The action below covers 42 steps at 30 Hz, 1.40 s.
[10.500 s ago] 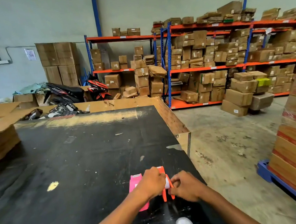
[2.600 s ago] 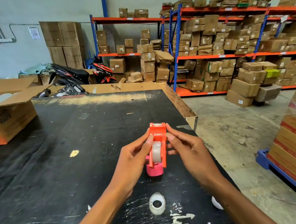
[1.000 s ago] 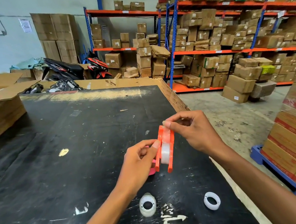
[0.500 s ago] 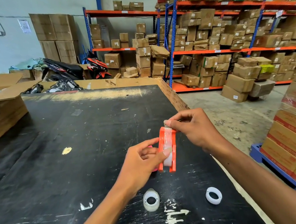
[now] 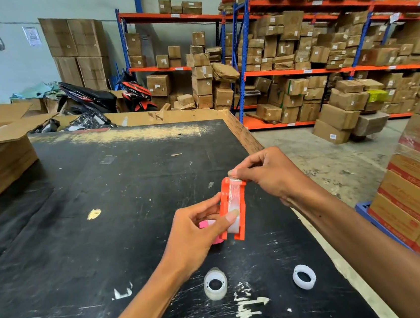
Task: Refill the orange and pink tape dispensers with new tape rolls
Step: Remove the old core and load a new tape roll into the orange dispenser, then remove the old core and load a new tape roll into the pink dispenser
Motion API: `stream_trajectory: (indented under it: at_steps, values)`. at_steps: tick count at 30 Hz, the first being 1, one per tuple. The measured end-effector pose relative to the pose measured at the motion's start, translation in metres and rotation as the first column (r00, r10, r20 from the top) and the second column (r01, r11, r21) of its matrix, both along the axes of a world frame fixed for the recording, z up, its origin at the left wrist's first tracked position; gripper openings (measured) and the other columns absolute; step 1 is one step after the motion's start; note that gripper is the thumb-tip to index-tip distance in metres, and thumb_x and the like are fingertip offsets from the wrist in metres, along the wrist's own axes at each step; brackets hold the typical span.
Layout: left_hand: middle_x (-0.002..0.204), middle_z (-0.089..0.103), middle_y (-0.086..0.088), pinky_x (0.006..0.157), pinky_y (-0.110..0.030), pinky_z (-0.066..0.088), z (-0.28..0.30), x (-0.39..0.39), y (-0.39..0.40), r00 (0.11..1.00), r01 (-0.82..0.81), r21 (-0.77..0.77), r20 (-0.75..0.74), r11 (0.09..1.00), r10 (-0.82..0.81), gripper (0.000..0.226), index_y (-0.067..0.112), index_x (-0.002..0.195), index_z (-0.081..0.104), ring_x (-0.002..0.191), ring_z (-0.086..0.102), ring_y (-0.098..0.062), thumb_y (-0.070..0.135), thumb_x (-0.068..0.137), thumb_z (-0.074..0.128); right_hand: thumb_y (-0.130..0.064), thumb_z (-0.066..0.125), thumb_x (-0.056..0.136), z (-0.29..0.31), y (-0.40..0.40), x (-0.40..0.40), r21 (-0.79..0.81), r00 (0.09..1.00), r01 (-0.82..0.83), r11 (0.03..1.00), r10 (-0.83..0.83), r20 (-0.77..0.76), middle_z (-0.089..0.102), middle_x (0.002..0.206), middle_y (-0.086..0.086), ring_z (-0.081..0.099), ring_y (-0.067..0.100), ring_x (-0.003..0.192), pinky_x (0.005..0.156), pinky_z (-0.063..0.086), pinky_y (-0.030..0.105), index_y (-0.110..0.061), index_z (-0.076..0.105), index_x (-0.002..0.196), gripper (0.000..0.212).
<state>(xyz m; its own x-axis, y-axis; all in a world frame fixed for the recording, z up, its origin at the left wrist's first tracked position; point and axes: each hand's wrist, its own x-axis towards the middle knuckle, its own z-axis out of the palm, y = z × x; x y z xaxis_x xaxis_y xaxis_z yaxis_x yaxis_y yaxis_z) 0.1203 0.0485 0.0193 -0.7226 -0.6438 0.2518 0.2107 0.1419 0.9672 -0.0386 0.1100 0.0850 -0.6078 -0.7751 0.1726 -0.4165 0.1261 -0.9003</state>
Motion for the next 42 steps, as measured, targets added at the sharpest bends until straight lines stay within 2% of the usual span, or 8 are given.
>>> stream_trajectory:
  at_steps: [6, 11, 17, 22, 27, 29, 35, 42]
  values:
    - [0.091, 0.08, -0.004, 0.065, -0.018, 0.056, -0.002, -0.01, -0.005, 0.997, -0.036, 0.087, 0.066, 0.996, 0.03, 0.037, 0.019, 0.115, 0.07, 0.076, 0.072, -0.01, 0.02, 0.078, 0.075, -0.016, 0.061, 0.09, -0.004, -0.006, -0.009, 0.085, 0.998, -0.03, 0.996, 0.025, 0.062, 0.075, 0.089, 0.013, 0.063, 0.011, 0.078, 0.081, 0.048, 0.022, 0.0, 0.076, 0.088, 0.022]
    - [0.094, 0.077, -0.013, 0.063, -0.019, 0.055, -0.003, -0.022, -0.008, 0.99, -0.102, 0.205, 0.115, 0.973, 0.079, 0.036, 0.018, 0.113, 0.071, 0.074, 0.068, -0.011, 0.03, 0.079, 0.074, -0.02, 0.052, 0.096, -0.02, 0.004, -0.022, -0.067, 0.97, 0.082, 0.994, -0.064, 0.235, 0.075, 0.092, 0.012, 0.069, 0.016, 0.081, 0.074, 0.056, 0.023, -0.007, 0.073, 0.088, 0.026]
    - [0.082, 0.069, -0.012, 0.05, -0.017, 0.054, -0.007, -0.042, -0.003, 0.992, -0.111, 0.281, 0.096, 0.953, 0.087, 0.022, 0.007, 0.102, 0.074, 0.061, 0.067, -0.005, 0.021, 0.085, 0.069, -0.017, 0.051, 0.096, -0.061, 0.022, -0.005, -0.074, 0.969, 0.046, 0.996, -0.027, 0.244, 0.076, 0.096, 0.012, 0.072, 0.019, 0.091, 0.082, 0.058, 0.026, -0.004, 0.074, 0.093, 0.027]
    - [0.095, 0.075, -0.023, 0.064, -0.028, 0.062, -0.015, -0.061, 0.0, 0.992, -0.082, 0.263, 0.113, 0.961, 0.054, 0.025, 0.003, 0.103, 0.075, 0.068, 0.068, -0.01, 0.021, 0.09, 0.063, -0.019, 0.056, 0.093, -0.081, 0.024, -0.009, -0.156, 0.979, 0.115, 0.981, -0.086, 0.185, 0.07, 0.097, 0.004, 0.069, 0.017, 0.093, 0.083, 0.053, 0.026, -0.013, 0.079, 0.08, 0.027]
    - [0.097, 0.077, -0.016, 0.069, -0.03, 0.06, -0.019, -0.082, 0.002, 0.979, -0.09, 0.279, 0.199, 0.956, 0.034, 0.032, 0.004, 0.105, 0.072, 0.082, 0.073, -0.017, 0.026, 0.097, 0.051, -0.021, 0.052, 0.096, -0.085, 0.022, -0.028, -0.104, 0.969, 0.042, 0.994, -0.015, 0.247, 0.074, 0.098, 0.002, 0.07, 0.014, 0.096, 0.087, 0.053, 0.025, -0.019, 0.077, 0.085, 0.028]
    - [0.088, 0.078, -0.008, 0.078, -0.03, 0.057, -0.021, -0.094, 0.006, 0.964, -0.095, 0.283, 0.266, 0.955, 0.017, 0.035, 0.008, 0.1, 0.072, 0.077, 0.073, -0.008, 0.028, 0.1, 0.043, -0.022, 0.049, 0.097, -0.087, 0.02, -0.037, -0.068, 0.966, 0.026, 0.997, -0.008, 0.258, 0.078, 0.094, 0.007, 0.072, 0.019, 0.093, 0.087, 0.055, 0.027, -0.012, 0.077, 0.085, 0.032]
    - [0.06, 0.071, 0.01, 0.065, -0.018, 0.052, -0.035, -0.114, 0.011, 0.949, -0.174, 0.327, 0.307, 0.929, 0.07, 0.038, 0.017, 0.071, 0.065, 0.06, 0.065, 0.0, 0.017, 0.099, 0.038, -0.02, 0.048, 0.097, -0.104, 0.008, -0.056, 0.014, 0.936, 0.041, 0.999, -0.043, 0.35, 0.076, 0.093, 0.015, 0.072, 0.017, 0.082, 0.07, 0.056, 0.018, -0.001, 0.074, 0.098, 0.032]
    - [0.101, 0.071, -0.008, 0.067, -0.017, 0.041, -0.05, -0.118, 0.01, 0.883, -0.252, 0.201, 0.448, 0.947, 0.14, 0.034, 0.012, 0.094, 0.066, 0.085, 0.061, -0.016, 0.028, 0.1, 0.037, -0.024, 0.048, 0.097, -0.129, 0.0, -0.065, 0.084, 0.885, 0.008, 0.996, -0.047, 0.463, 0.076, 0.095, 0.015, 0.073, 0.018, 0.082, 0.072, 0.059, 0.022, 0.002, 0.072, 0.101, 0.035]
